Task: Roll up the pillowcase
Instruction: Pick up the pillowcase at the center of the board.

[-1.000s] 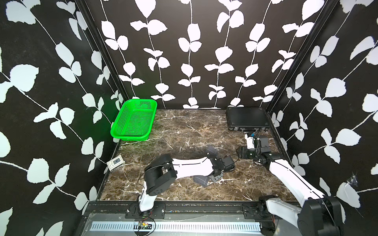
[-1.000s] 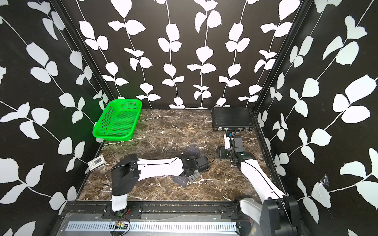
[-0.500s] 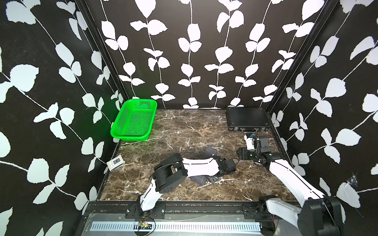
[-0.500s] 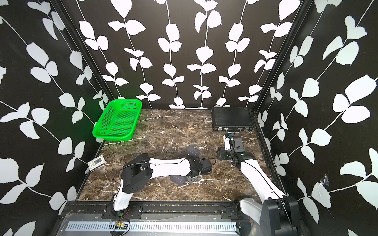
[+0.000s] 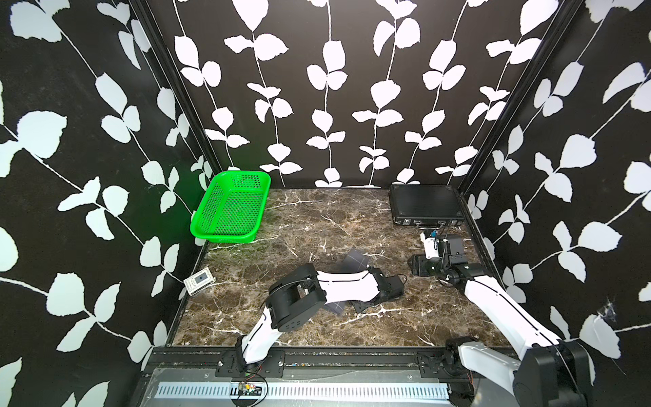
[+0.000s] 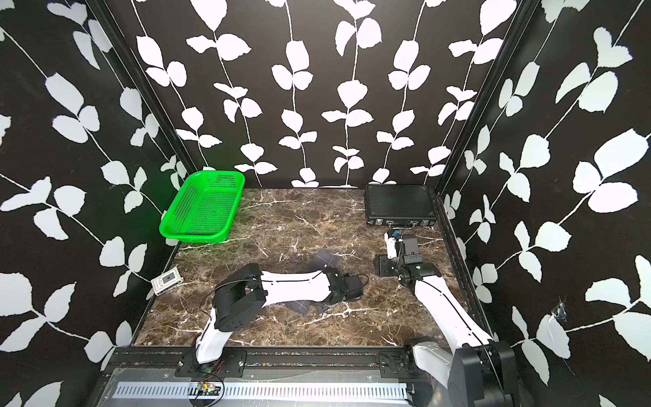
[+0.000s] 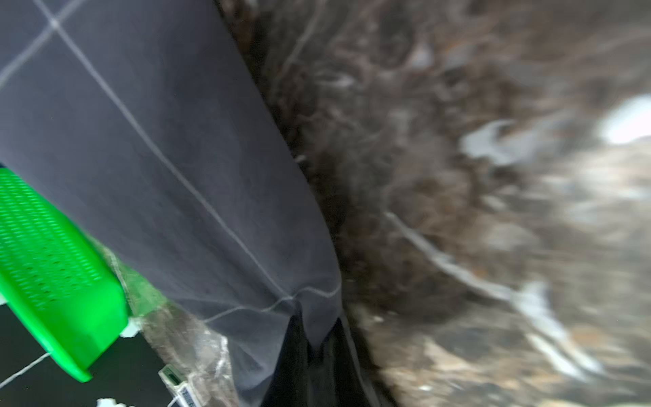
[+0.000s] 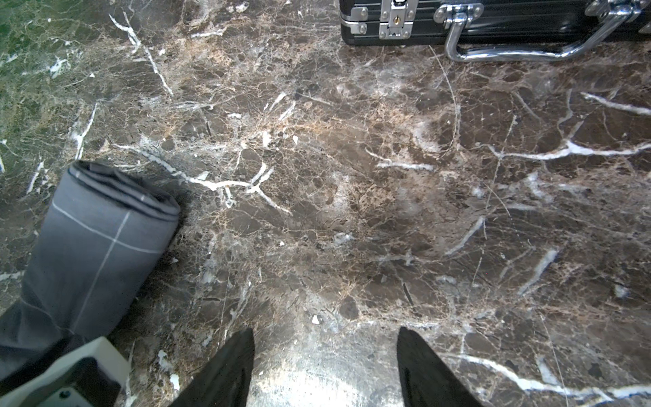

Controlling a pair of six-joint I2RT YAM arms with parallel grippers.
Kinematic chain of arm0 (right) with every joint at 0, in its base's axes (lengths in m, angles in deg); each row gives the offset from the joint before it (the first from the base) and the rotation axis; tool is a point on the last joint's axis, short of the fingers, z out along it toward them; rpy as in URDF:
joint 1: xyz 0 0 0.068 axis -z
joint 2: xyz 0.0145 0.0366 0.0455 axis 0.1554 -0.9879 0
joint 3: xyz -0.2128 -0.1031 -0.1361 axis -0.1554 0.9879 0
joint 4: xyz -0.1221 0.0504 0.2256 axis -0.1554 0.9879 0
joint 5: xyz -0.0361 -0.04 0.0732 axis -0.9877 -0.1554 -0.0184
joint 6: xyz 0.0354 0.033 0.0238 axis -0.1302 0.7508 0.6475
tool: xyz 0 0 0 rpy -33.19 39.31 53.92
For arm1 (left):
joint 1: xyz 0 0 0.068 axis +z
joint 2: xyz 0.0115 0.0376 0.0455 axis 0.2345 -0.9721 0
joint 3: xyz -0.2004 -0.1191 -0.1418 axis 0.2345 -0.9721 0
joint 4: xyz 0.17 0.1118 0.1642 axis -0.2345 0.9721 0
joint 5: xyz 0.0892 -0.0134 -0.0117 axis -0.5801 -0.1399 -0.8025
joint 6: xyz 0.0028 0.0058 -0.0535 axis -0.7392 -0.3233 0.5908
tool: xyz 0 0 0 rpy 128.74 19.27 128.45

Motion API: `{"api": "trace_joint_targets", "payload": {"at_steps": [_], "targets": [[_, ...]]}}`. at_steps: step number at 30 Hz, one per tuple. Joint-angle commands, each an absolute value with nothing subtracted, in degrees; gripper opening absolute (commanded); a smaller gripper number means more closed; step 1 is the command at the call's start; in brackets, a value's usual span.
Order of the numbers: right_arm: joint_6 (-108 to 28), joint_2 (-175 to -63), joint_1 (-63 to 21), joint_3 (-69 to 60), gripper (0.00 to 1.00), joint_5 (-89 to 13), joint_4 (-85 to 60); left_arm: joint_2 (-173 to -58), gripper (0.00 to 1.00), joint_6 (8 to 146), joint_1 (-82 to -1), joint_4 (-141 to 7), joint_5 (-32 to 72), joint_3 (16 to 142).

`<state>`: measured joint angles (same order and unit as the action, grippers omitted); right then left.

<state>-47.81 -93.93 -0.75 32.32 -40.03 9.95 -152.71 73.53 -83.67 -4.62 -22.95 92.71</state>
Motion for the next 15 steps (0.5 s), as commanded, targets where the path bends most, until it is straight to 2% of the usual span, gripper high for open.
{"api": "trace_joint_targets", "payload": {"at_steps": [1,10,15], "targets": [[-48.74,-92.74,-0.55,32.27,0.67,-40.79,9.50,-145.45,0.00,69.55,-80.91,-2.33,-27.12,91.41],[-48.56,-93.40,-0.55,32.10,0.67,-39.01,7.94,-131.62,0.00,55.63,-68.63,1.10,-37.67,87.86],[-47.27,-93.88,-0.60,31.95,0.72,-36.01,6.33,-125.39,0.00,44.55,-59.20,-2.11,-42.10,85.87]]}}
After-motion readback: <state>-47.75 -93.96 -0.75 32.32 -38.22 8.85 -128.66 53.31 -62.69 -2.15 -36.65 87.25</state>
